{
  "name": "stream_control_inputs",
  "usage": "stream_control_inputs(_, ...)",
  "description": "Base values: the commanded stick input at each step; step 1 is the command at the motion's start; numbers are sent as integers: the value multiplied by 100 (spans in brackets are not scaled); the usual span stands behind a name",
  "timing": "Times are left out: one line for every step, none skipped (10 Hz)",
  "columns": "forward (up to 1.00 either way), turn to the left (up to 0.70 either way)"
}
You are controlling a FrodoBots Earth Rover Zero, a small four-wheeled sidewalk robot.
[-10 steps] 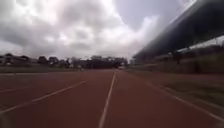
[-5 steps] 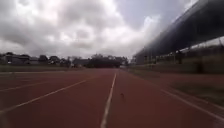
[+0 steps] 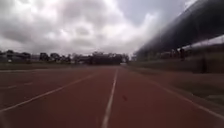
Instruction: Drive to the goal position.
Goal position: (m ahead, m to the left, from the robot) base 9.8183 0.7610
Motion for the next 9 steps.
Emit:
stream_control_inputs(70, 0)
stream_control_inputs(70, 0)
stream_control_inputs(70, 0)
stream_control_inputs(70, 0)
stream_control_inputs(70, 0)
stream_control_inputs(70, 0)
stream_control_inputs(70, 0)
stream_control_inputs(70, 0)
stream_control_inputs(70, 0)
